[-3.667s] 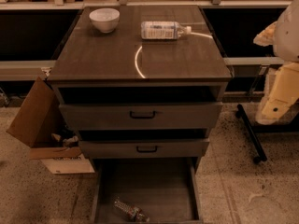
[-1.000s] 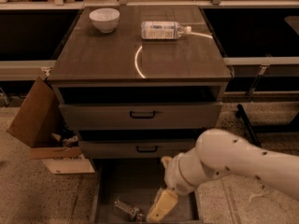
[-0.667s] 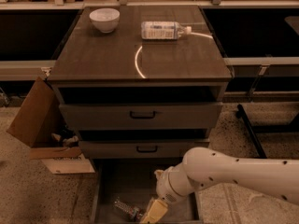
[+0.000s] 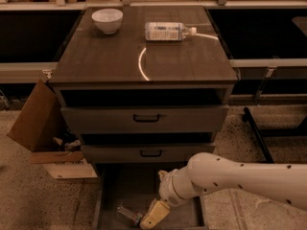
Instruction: Pick water bottle from bottom drawer and place on counter
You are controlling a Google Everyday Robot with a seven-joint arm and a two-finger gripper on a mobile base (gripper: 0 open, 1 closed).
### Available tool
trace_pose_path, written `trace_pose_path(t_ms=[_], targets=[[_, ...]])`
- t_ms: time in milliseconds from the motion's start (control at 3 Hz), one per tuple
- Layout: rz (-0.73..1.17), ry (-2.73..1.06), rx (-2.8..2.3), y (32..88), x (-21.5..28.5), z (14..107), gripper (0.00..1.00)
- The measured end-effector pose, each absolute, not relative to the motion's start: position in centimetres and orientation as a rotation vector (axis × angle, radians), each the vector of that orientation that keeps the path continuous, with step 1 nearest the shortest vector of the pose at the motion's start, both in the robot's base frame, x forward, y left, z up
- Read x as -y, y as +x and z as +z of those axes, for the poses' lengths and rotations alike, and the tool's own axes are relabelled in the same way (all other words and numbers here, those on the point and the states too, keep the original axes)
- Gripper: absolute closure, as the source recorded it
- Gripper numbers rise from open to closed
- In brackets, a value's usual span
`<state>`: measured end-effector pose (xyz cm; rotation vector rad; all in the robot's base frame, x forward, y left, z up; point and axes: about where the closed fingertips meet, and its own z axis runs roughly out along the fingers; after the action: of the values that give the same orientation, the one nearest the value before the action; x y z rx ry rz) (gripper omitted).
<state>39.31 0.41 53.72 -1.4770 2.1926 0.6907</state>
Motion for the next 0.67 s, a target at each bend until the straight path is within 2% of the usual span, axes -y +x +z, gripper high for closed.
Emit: trace_pose_path(t_ms=[333, 667], targets=[[0.683, -1.465, -2.186, 40.9, -1.3, 49.8, 0.00], [0.649, -1.432, -2.226, 43.7, -3.4, 41.3, 0.00]])
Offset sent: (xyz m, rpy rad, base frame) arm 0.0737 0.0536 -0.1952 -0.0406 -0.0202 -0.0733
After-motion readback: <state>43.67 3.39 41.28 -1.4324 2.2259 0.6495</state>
